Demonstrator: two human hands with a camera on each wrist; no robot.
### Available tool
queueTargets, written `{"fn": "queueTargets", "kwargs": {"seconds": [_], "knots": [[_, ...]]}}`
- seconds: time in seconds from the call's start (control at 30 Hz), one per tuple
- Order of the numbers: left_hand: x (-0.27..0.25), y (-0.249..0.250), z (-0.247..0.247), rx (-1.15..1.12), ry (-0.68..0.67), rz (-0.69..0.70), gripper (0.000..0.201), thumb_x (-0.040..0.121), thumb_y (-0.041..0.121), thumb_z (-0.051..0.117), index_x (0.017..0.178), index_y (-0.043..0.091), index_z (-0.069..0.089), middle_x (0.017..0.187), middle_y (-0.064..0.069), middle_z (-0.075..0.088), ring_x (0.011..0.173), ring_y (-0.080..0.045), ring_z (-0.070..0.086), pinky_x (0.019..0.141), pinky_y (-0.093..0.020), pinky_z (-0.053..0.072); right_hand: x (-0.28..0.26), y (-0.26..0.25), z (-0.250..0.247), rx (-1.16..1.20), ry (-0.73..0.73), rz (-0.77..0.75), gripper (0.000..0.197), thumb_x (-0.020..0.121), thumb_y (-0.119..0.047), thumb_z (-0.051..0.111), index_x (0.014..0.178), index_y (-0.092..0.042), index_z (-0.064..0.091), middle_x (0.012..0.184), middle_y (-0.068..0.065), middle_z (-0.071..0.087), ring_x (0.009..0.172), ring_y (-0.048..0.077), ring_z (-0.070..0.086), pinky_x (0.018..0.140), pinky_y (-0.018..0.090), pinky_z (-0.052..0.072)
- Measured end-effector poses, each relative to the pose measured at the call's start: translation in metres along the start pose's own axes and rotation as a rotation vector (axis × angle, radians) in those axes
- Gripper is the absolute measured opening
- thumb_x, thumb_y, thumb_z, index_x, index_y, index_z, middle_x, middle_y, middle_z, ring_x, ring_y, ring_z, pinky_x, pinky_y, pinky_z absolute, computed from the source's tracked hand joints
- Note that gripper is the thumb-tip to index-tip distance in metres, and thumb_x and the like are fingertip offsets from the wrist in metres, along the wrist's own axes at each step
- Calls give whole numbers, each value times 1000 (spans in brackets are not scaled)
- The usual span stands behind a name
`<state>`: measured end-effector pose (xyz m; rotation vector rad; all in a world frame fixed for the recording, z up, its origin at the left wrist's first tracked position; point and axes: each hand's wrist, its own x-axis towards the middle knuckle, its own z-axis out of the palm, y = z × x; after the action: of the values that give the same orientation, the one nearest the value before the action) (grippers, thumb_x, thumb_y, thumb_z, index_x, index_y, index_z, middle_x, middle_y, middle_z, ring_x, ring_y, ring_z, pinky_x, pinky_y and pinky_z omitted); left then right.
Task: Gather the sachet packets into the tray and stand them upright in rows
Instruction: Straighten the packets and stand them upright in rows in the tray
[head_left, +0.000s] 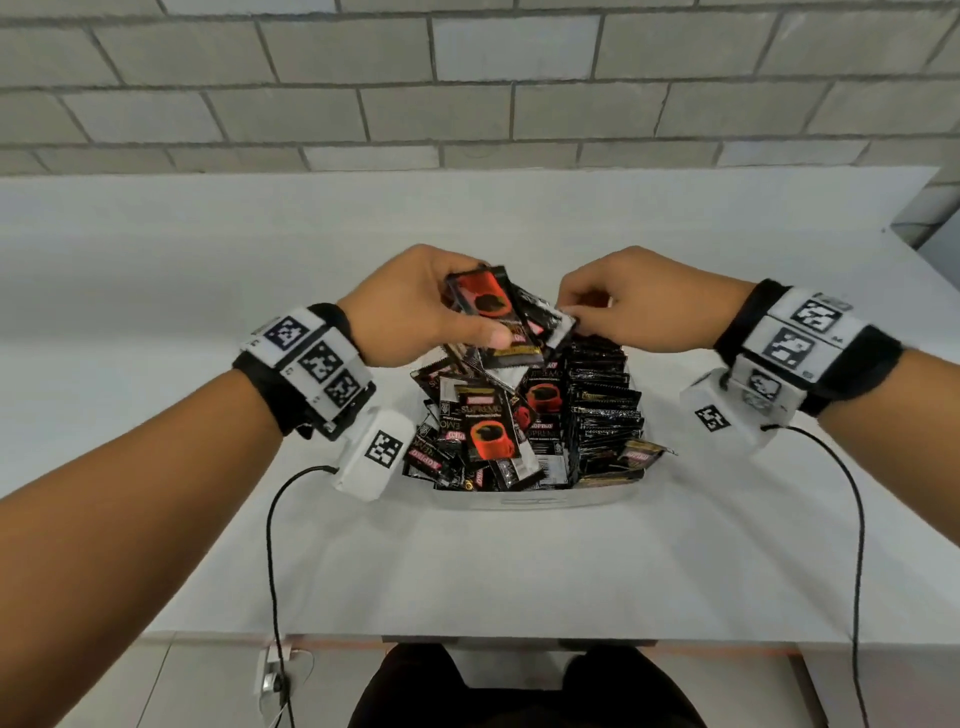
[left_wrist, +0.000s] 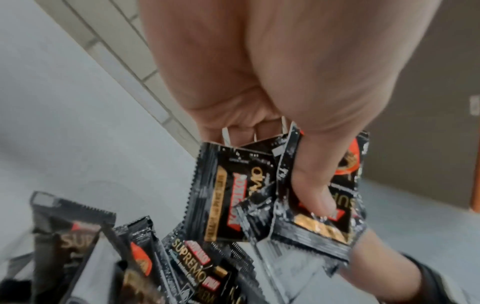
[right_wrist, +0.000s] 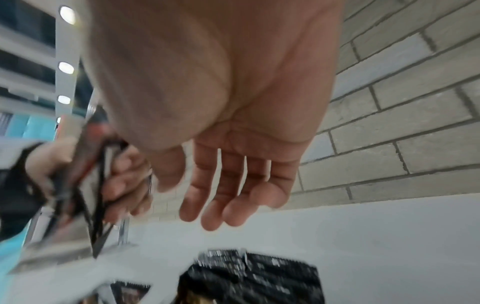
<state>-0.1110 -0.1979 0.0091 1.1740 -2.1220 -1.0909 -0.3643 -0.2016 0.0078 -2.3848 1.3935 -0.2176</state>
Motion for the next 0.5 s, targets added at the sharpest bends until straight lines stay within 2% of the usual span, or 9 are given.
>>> {"fn": "queueTargets", "kwargs": {"seconds": [0.07, 0.17, 0.27, 0.3, 0.37, 0.4, 0.5], "knots": [[-8, -4, -3, -89, 104, 9, 23, 68, 33, 85, 86, 25, 74, 88, 3, 79, 82, -15, 74, 81, -29, 58, -22, -9, -12, 95, -16, 10, 35, 89, -57, 62, 81, -24, 67, 74, -4, 67, 69, 12, 58, 67, 28, 45], [-18, -11, -5, -205, 240, 8, 19, 70, 23, 86, 84, 22, 72, 82, 4, 77, 77, -10, 71, 78, -24, 58, -60, -16, -17, 151, -163, -12, 33, 76, -54, 80, 81, -24, 67, 73, -7, 67, 66, 6, 59, 62, 17, 45], [-27, -15, -3, -240, 300, 16, 20, 75, 14, 85, 76, 28, 71, 74, 14, 75, 71, -1, 68, 72, -16, 53, -84, -12, 4, 124, -238, 44, 43, 65, -58, 87, 87, -34, 60, 82, -11, 65, 75, 10, 63, 65, 22, 50], [-31, -16, -1, -250, 312, 16, 19, 73, 17, 85, 74, 31, 73, 76, 14, 76, 72, -2, 69, 72, -16, 54, -89, -10, 13, 127, -214, 51, 43, 65, -55, 88, 88, -35, 58, 84, -13, 64, 76, 10, 63, 65, 22, 50], [-39, -17, 3, -270, 342, 5, 16, 69, 24, 85, 71, 36, 75, 77, 12, 76, 72, -4, 70, 72, -17, 55, -95, -7, 28, 154, -133, 44, 37, 71, -38, 89, 88, -34, 57, 82, -13, 63, 77, 11, 62, 65, 20, 49], [-43, -18, 6, -288, 360, 0, 14, 67, 25, 85, 72, 34, 75, 77, 10, 77, 72, -6, 71, 71, -18, 56, -98, -7, 34, 164, -91, 31, 33, 74, -30, 88, 86, -33, 58, 81, -13, 63, 77, 11, 63, 66, 20, 50], [-53, -27, 13, -337, 411, -56, 18, 65, 27, 86, 78, 26, 75, 85, -5, 78, 79, -20, 74, 78, -32, 60, -102, -9, 46, 168, 11, -42, 26, 77, -15, 86, 87, -30, 69, 80, -16, 64, 78, 4, 63, 68, 14, 48]]}}
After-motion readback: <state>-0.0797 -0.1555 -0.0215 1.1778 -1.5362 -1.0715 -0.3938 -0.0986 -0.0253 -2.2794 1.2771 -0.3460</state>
